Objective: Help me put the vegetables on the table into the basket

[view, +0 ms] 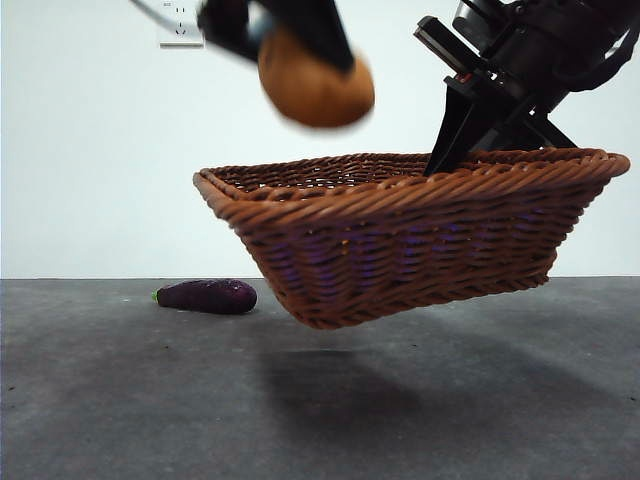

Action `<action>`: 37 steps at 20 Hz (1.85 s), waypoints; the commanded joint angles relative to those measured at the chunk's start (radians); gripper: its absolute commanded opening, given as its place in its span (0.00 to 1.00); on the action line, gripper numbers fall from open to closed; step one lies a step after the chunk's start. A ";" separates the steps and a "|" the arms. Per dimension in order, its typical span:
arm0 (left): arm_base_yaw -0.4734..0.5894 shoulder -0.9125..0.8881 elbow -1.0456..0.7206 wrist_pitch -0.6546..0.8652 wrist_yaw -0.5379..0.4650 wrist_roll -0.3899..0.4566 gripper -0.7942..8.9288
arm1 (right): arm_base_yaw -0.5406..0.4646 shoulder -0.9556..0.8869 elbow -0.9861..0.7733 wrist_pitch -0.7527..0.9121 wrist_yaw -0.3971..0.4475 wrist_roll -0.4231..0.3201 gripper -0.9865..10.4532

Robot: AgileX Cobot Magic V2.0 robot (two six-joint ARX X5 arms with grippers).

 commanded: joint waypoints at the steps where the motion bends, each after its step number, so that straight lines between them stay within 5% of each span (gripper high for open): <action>1: 0.001 0.081 -0.006 0.008 -0.003 -0.015 0.08 | 0.002 0.001 -0.007 0.011 -0.017 0.029 0.08; 6: 0.003 0.157 -0.006 0.002 -0.002 -0.060 0.09 | 0.002 0.001 -0.007 0.016 -0.018 0.032 0.08; 7: 0.003 0.157 -0.006 -0.002 -0.002 -0.064 0.18 | 0.002 0.001 -0.007 0.021 -0.018 0.032 0.08; 9: 0.003 0.157 -0.006 -0.010 -0.003 -0.084 0.57 | 0.002 0.001 -0.007 0.024 -0.020 0.032 0.08; 10: 0.004 0.157 -0.006 -0.013 -0.002 -0.098 0.63 | 0.002 0.001 -0.007 0.024 -0.020 0.032 0.08; 20: 0.024 0.032 -0.004 0.010 -0.050 -0.183 0.63 | 0.001 0.001 -0.007 0.031 -0.016 0.032 0.08; 25: 0.187 -0.100 0.099 -0.036 -0.257 -0.406 0.63 | 0.000 -0.015 -0.005 0.040 0.030 0.028 0.08; 31: 0.423 0.021 0.211 -0.053 -0.179 -0.590 0.63 | -0.077 -0.208 -0.005 0.023 0.057 0.020 0.08; 37: 0.459 0.290 0.282 -0.047 -0.099 -0.795 0.63 | -0.153 -0.420 -0.005 -0.109 0.066 -0.049 0.08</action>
